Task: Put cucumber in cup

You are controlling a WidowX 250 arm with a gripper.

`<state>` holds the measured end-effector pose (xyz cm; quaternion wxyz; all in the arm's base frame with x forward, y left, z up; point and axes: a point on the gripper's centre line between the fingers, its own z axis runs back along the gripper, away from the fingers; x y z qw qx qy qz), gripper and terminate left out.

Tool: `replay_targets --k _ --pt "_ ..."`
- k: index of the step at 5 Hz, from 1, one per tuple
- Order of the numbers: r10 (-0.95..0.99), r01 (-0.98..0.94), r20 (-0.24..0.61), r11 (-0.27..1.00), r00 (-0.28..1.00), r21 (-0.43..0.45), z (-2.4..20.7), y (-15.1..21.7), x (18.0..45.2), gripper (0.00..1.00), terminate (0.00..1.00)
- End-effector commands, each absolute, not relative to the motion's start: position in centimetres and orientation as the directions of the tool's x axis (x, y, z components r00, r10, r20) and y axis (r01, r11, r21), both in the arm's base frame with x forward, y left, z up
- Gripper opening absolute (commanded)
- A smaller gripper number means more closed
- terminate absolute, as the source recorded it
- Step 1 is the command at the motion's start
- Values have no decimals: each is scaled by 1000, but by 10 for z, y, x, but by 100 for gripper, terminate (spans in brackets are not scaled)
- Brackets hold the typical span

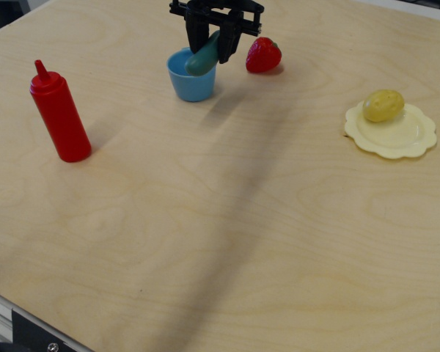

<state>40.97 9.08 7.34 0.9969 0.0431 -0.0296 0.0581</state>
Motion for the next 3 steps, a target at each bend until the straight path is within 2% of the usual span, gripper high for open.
replay_targets --k 1,3 --pt "112 -144 220 980 969 137 102 117 426 0 0" --pt "130 -170 255 975 958 140 98 123 431 0 0"
